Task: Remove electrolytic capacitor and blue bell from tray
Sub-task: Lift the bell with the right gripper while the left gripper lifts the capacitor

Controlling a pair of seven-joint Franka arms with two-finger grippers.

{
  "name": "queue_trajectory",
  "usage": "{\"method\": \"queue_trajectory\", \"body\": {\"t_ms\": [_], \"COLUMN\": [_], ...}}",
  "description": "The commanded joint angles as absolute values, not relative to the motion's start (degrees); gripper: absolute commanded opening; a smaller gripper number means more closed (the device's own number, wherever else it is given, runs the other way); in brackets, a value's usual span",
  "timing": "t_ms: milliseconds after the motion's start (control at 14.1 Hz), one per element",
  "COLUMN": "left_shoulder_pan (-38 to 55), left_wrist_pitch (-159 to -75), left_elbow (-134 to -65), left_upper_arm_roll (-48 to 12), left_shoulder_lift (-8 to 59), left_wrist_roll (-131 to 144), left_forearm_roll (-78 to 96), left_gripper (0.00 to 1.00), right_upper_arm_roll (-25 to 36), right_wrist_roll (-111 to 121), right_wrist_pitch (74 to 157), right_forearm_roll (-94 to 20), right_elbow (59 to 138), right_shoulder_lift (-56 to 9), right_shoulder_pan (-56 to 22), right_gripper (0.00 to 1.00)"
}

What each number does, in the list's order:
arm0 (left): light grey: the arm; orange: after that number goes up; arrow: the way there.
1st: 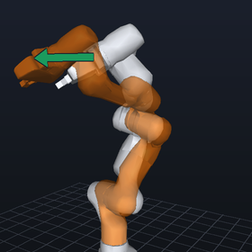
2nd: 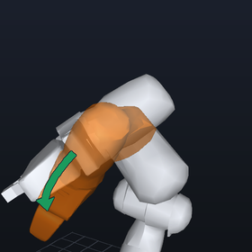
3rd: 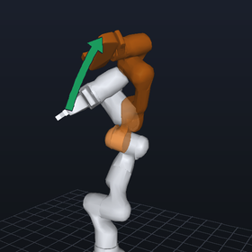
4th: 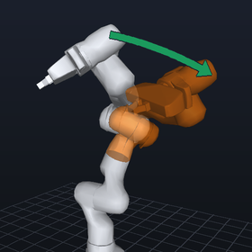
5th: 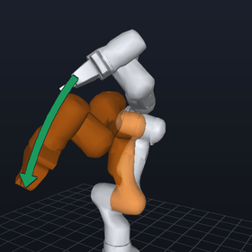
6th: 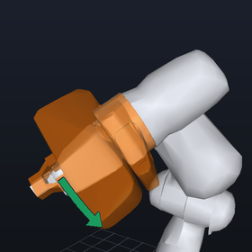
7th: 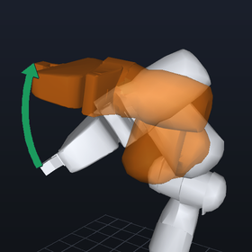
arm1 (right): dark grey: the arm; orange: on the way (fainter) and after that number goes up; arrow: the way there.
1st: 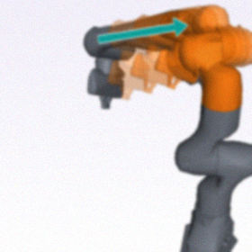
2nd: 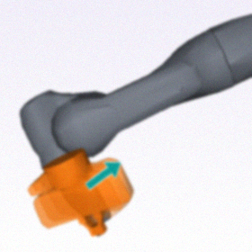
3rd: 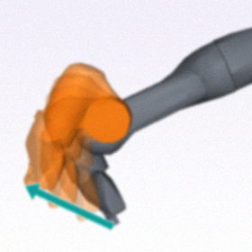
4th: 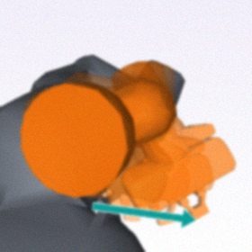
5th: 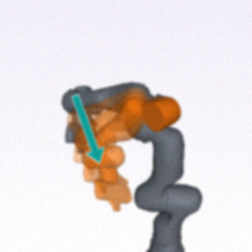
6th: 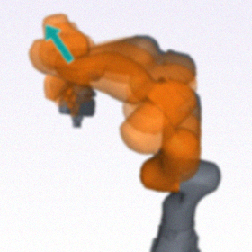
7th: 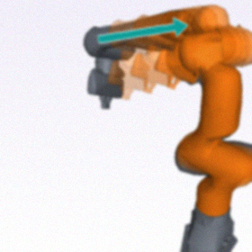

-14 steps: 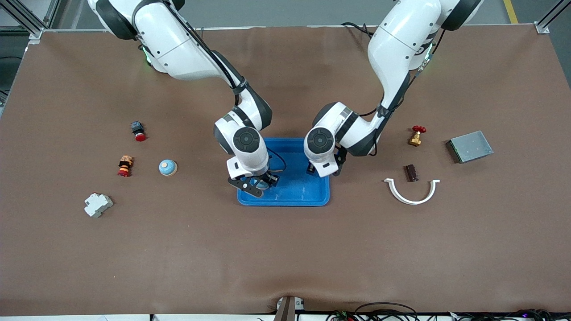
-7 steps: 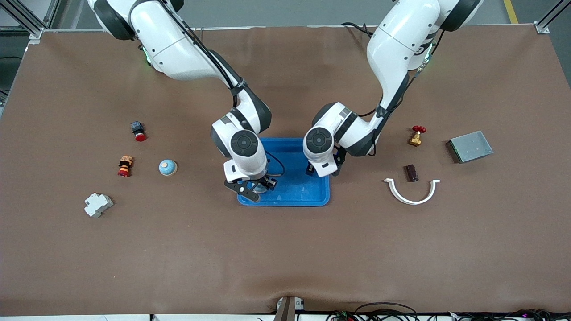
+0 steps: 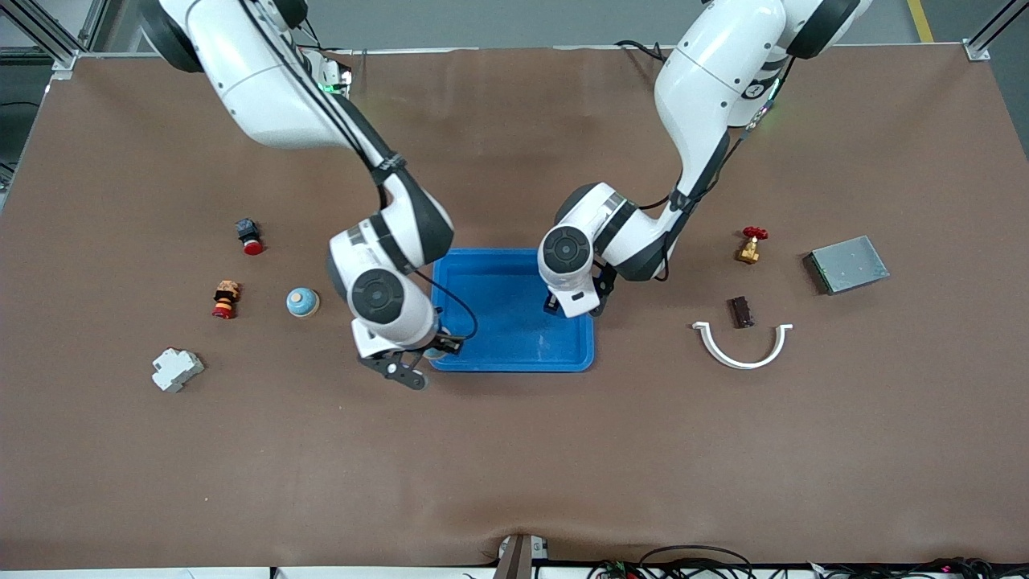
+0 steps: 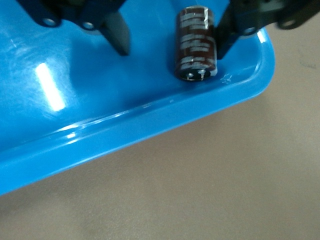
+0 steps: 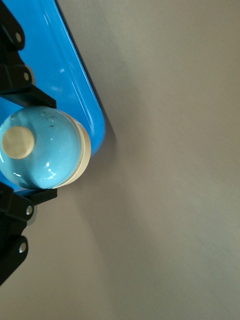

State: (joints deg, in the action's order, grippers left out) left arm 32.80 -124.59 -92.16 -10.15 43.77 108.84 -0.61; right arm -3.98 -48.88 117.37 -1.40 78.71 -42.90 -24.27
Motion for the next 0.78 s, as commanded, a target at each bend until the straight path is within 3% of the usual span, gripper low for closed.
{"method": "queue_trajectory", "body": {"t_ms": [0,71,283,708], "left_shoulder_pan": [33.1,33.0,33.2,32.3], "left_wrist_pitch": [-124.7,-124.7,-124.7,-123.8], "left_elbow": [-91.1,-91.1,-91.1,-90.9], "left_upper_arm_roll": [-9.8,-9.8,-9.8,-9.7], "left_shoulder_lift": [44.9,45.1,45.1,43.2], "left_wrist_roll": [110.0,109.8,109.6,108.2], "left_forearm_roll": [-1.9,-2.0,-2.0,-2.2], "left_gripper": [0.33,0.31,0.02,0.0], "right_upper_arm_roll": [-4.2,-4.2,-4.2,-4.3], "right_wrist_roll": [-41.8,-39.7,-31.8,-12.1], "right_wrist_pitch": [117.0,117.2,124.9,136.1], "right_forearm_roll": [0.8,1.7,1.9,1.9], "right_elbow": [83.2,84.3,92.2,101.3], "right_shoulder_lift": [-39.1,-38.3,-35.7,-34.6], "right_shoulder_pan": [-21.4,-20.1,-16.1,-5.8], "right_gripper": [0.0,0.0,0.0,0.0]}}
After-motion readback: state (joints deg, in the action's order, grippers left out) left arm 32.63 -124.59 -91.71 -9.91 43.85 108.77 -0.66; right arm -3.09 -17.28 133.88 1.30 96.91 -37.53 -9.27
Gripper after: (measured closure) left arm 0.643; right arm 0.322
